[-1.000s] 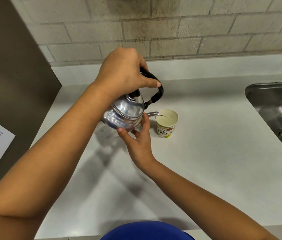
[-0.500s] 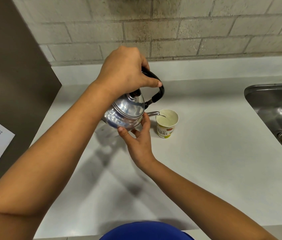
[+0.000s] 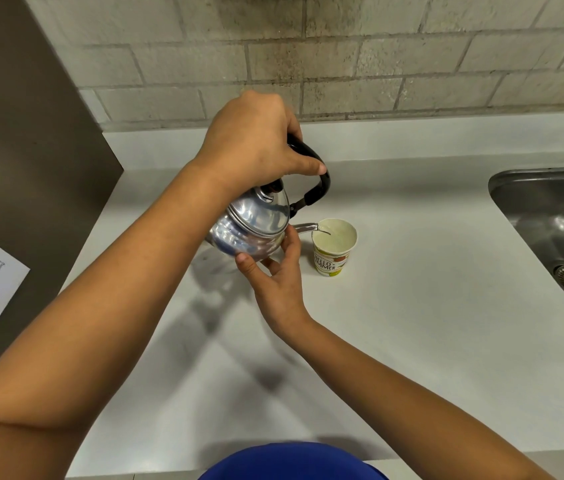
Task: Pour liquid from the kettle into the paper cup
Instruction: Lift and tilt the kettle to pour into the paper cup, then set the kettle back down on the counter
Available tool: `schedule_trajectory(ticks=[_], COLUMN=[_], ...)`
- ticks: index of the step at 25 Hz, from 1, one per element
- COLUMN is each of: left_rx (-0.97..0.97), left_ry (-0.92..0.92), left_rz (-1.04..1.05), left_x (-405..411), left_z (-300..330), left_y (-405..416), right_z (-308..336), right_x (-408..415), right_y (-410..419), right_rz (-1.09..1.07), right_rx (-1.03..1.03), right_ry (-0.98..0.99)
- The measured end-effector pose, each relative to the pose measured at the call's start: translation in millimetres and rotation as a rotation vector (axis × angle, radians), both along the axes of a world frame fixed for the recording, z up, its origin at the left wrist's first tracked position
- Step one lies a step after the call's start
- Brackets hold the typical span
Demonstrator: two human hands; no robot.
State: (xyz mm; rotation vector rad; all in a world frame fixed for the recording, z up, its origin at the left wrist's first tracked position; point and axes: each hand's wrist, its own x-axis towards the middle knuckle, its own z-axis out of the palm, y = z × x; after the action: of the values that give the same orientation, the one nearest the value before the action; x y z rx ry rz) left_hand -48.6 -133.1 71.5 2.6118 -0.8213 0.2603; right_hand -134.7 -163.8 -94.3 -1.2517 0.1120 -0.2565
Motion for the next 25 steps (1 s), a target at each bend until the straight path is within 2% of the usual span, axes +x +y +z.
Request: schedule_trajectory(ticks=[8, 18, 25], left_rx=[-0.024, -0.372, -0.553], left_ry=[0.018, 0.214, 0.275], left_rz=[0.003, 0.093, 0.062], left_x=[-0.6, 8.5, 11.3], left_z=[-1.1, -18.9, -24.8], left_y=[2.8, 36.7, 53.9], right_z=[-1.5, -6.3, -3.9], right_x=[-0.5, -0.5, -5.4], right_y=[-0.2, 0.0, -4.4], right_rz=[-0.004, -0.063, -0.062], right_rx=[-0.013, -0.210, -0.306], right_ry=[0.009, 0.050, 0.050])
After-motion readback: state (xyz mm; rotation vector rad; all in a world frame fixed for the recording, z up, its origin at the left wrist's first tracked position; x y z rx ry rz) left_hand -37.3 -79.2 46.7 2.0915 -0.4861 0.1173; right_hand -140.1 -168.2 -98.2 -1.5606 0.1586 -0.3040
